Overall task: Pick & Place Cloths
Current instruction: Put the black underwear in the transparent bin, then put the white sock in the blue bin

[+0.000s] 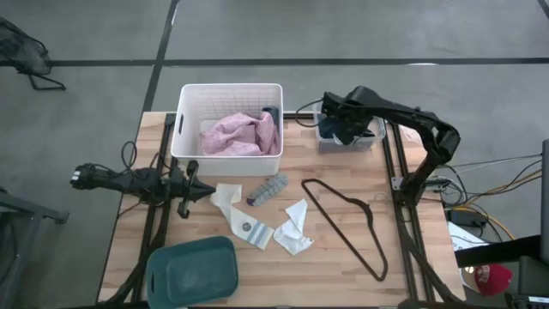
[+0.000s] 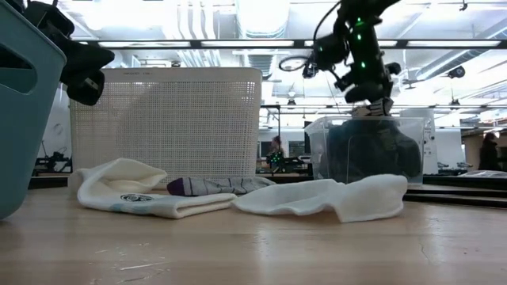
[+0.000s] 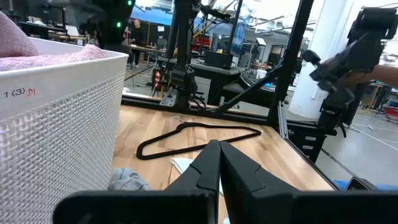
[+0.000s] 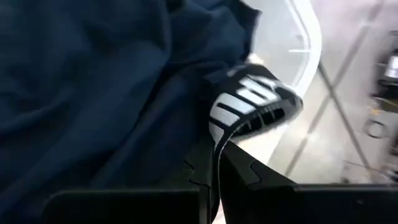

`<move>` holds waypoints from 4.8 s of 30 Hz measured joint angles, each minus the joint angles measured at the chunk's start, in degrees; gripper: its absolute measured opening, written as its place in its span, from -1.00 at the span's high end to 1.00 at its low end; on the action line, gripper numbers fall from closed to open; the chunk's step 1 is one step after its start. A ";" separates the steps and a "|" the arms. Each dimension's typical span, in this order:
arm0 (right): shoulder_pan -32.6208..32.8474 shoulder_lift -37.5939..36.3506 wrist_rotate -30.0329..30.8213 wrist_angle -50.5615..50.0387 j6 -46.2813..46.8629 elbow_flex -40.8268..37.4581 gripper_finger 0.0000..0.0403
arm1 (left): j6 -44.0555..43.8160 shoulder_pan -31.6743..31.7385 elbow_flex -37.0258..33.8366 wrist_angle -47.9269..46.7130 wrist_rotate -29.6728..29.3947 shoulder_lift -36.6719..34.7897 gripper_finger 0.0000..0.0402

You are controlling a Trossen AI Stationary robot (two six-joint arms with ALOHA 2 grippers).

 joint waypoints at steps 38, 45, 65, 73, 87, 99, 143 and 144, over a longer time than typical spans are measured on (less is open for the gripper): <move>20.68 -0.07 -7.25 17.99 0.55 7.11 -0.20 | 0.02 0.00 0.00 0.02 -0.01 0.00 0.94; 32.43 -0.13 -3.77 24.37 3.56 2.19 -0.28 | 0.01 0.01 0.00 0.02 0.00 0.00 0.94; 50.55 -0.13 -1.75 53.94 4.59 -11.60 -0.08 | 0.00 -0.01 0.00 0.02 -0.01 0.00 0.94; 54.57 -0.11 -1.83 61.69 3.15 -16.25 -0.02 | 0.00 -0.01 0.00 0.01 -0.02 0.00 0.94; 56.15 -0.11 -4.33 72.67 0.79 -26.72 0.10 | 0.02 -0.01 0.00 0.02 0.00 0.00 0.94; 55.96 1.83 -10.20 76.31 -0.56 -30.08 0.11 | 0.02 0.01 0.00 0.02 0.00 0.00 0.94; 57.83 9.00 -23.64 74.55 3.49 -29.04 0.27 | 2.09 0.01 0.00 6.10 -0.46 0.20 0.94; 57.73 9.93 -23.64 74.65 3.27 -28.32 0.25 | 2.19 -0.01 0.00 6.60 -0.46 0.12 0.94</move>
